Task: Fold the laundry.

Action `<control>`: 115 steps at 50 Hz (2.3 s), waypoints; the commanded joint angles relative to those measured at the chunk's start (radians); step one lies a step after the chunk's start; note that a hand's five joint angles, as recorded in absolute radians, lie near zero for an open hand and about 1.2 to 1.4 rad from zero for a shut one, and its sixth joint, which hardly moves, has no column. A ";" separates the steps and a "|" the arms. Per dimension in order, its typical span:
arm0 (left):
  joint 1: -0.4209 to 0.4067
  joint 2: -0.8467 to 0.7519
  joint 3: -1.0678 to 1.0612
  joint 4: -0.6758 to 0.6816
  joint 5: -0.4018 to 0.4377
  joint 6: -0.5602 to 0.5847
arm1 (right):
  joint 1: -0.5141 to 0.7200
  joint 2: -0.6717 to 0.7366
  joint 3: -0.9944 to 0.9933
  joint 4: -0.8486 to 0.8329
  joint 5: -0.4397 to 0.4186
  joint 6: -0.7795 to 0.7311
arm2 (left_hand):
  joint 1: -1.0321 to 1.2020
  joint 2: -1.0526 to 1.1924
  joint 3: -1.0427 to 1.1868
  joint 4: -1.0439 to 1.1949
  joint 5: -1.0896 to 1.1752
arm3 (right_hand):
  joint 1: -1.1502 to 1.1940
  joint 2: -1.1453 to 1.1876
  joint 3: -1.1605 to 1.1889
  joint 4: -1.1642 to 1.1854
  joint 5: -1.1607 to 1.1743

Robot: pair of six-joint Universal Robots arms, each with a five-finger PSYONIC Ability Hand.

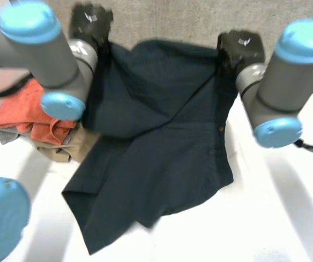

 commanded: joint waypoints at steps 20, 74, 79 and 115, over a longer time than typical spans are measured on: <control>0.017 -0.114 0.018 0.123 -0.161 0.099 | 0.019 0.151 0.004 -0.435 0.000 -0.191 | -0.988 -1.023 -1.014 -1.023 -1.002 | -0.958 -1.005 -1.014 -1.024 -1.004; -0.037 0.567 -1.458 0.099 0.025 -0.061 | -0.119 -0.306 0.854 -0.168 -0.321 -0.381 | 0.084 0.049 0.058 0.049 0.069 | 0.264 0.217 0.208 0.198 0.218; -0.048 0.563 -1.458 0.123 -0.014 -0.018 | -0.164 -0.398 0.888 -0.040 -0.332 -0.395 | 0.234 0.199 0.208 0.199 0.219 | 0.264 0.217 0.208 0.198 0.218; -0.121 0.744 -1.472 -0.158 0.028 -0.094 | -0.153 -0.210 0.563 0.155 -0.315 -0.119 | -0.870 -0.904 -0.896 -0.904 -0.884 | 0.264 0.217 0.208 0.198 0.218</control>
